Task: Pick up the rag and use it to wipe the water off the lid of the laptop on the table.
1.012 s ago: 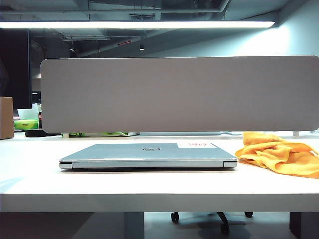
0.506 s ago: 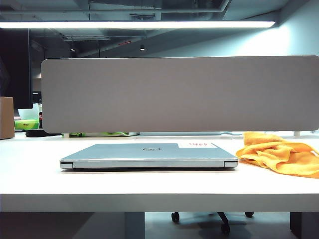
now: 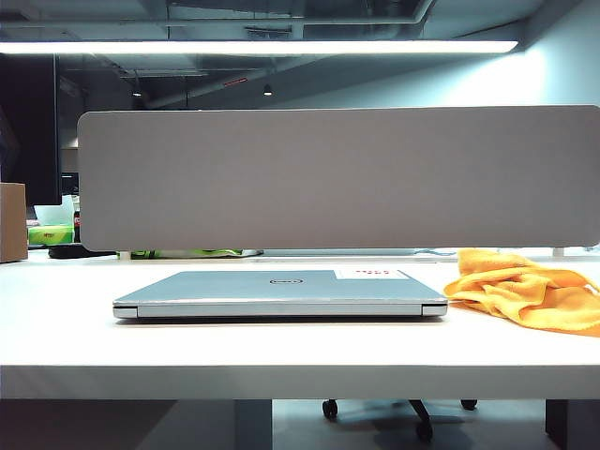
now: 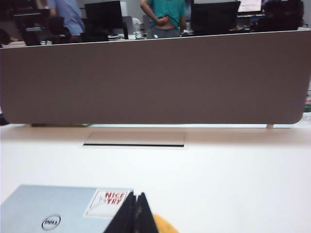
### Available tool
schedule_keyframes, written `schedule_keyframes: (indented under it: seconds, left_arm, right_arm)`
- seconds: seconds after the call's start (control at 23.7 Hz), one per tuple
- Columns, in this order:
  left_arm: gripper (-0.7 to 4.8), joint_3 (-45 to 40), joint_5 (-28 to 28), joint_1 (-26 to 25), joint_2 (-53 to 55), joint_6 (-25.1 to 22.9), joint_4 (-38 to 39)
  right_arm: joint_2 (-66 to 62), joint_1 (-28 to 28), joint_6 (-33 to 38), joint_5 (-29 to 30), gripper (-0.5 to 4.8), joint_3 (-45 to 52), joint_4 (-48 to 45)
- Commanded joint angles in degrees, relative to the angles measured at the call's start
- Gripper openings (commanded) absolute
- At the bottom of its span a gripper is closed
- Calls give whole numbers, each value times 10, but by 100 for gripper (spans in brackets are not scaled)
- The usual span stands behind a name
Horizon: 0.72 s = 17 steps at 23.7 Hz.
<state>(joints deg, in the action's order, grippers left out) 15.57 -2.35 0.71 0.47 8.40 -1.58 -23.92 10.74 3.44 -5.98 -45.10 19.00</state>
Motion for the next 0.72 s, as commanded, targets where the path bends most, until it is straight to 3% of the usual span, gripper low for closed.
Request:
schedule_keyframes:
  seconds: [0.04, 0.42, 0.55, 0.72]
  left_arm:
    - [21, -8, 0, 1, -1, -5, 7]
    - [22, -66, 0, 1, -1, 0, 24]
    - [21, -75, -3, 1, -1, 0, 55]
    - [21, -75, -4, 1, -1, 0, 124]
  right_arm:
    - [21, 1, 2, -2, -9, 21, 31]
    - [56, 2, 65, 36, -8, 132, 39]
    - [54, 1, 97, 37, -8, 185, -16]
    - [50, 1, 105, 61, 0, 287, -170]
